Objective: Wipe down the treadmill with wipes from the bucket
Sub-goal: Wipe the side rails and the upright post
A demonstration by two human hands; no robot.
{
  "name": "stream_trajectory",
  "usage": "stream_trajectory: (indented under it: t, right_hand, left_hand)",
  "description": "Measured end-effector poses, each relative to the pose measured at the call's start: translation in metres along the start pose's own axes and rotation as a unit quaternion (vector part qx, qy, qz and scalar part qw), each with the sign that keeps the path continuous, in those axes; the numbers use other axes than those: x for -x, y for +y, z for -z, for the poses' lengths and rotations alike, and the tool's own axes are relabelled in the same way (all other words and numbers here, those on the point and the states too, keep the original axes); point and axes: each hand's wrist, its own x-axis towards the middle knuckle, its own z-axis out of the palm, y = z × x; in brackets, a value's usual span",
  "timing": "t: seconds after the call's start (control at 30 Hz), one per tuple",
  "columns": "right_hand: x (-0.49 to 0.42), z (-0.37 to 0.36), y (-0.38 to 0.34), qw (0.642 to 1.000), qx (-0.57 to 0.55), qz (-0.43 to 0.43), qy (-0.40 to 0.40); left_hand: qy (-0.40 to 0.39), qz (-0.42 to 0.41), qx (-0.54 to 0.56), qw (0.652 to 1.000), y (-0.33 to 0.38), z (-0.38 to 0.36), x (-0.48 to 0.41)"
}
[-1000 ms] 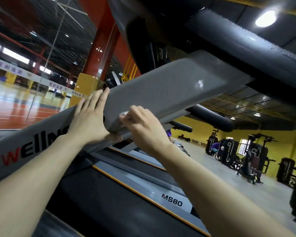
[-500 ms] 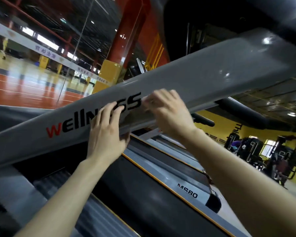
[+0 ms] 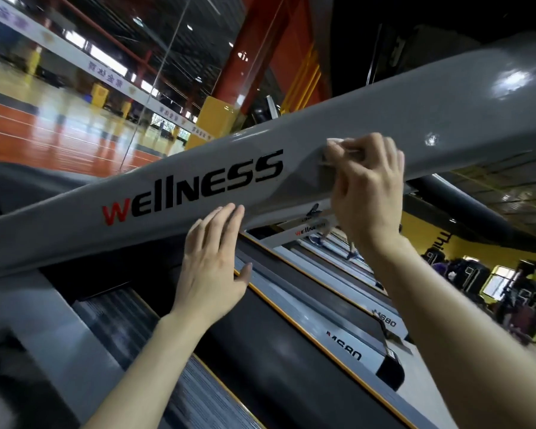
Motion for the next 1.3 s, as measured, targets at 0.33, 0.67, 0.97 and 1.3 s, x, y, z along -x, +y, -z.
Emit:
stream_trajectory:
  t: [0.33, 0.67, 0.97, 1.3]
  right_hand:
    - [0.006, -0.016, -0.023, 0.981, 0.054, 0.153, -0.110]
    - [-0.021, -0.017, -0.016, 0.965, 0.042, 0.195, -0.170]
    - [-0.060, 0.003, 0.017, 0.981, -0.042, 0.103, -0.158]
    - [-0.129, -0.019, 0.028, 0.953, 0.174, 0.082, -0.236]
  left_hand:
    - [-0.038, -0.028, 0.023, 0.999, -0.005, 0.018, 0.005]
    - [0.107, -0.139, 0.080, 0.981, 0.026, 0.067, -0.104]
    - [0.027, -0.183, -0.018, 0.983, 0.034, 0.041, -0.109]
    - [0.038, -0.142, -0.049, 0.988, 0.049, 0.018, -0.115]
